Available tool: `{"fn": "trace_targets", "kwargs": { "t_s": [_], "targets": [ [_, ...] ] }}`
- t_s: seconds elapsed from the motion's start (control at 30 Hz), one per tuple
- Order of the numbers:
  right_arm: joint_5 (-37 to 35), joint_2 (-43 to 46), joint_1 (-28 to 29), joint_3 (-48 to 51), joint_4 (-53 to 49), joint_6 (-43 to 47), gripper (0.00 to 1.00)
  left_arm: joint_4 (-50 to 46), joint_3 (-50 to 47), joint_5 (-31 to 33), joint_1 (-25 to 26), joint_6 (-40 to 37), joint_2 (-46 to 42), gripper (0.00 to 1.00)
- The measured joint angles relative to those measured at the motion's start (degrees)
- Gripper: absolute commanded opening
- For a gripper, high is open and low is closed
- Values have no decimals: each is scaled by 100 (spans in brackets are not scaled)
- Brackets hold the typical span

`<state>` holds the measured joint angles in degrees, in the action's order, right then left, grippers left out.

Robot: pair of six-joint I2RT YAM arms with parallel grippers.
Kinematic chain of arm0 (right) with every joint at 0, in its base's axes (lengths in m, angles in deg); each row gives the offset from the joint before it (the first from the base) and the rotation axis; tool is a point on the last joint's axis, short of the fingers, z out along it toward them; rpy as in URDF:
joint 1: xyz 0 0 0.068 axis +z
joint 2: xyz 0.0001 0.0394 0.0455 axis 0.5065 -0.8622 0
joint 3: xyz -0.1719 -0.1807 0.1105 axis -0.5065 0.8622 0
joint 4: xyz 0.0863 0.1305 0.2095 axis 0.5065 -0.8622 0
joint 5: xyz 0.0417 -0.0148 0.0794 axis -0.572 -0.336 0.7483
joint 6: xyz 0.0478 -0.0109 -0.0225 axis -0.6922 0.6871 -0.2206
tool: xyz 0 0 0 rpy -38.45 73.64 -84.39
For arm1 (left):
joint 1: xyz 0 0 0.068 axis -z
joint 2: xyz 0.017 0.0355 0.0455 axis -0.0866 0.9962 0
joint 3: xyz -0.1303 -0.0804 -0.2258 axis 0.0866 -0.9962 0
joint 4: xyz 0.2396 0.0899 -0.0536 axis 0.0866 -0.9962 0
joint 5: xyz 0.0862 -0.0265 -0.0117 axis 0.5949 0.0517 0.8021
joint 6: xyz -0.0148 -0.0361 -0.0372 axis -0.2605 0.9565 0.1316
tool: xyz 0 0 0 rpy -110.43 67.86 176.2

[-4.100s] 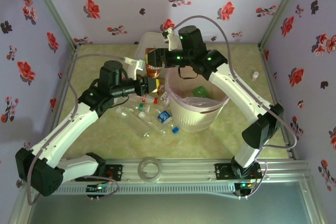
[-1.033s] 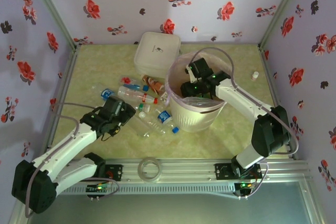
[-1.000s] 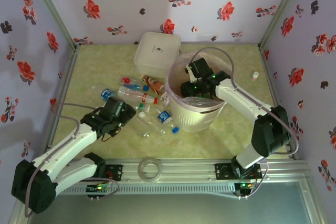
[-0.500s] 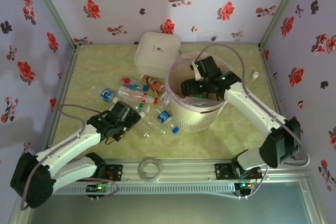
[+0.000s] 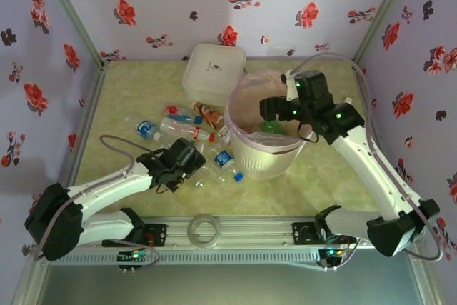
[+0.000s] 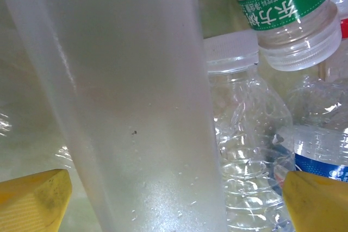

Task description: Put the plastic bottles in the bin

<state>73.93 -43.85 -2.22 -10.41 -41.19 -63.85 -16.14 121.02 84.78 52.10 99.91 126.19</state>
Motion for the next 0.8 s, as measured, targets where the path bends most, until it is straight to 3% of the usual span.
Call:
{"fn": "trace_targets", "kwargs": {
  "t_s": [0.2,0.43,0.8],
  "targets": [
    [28,315,-85,-389,173,-17,90,284,-83,0,111,284,81,92],
    [7,402,-160,-492,345,-15,90,505,-372,2,136,564,151,90],
    [-17,280,-188,-490,398,-15,90,1005,-634,4,155,931,109,71]
  ]
}}
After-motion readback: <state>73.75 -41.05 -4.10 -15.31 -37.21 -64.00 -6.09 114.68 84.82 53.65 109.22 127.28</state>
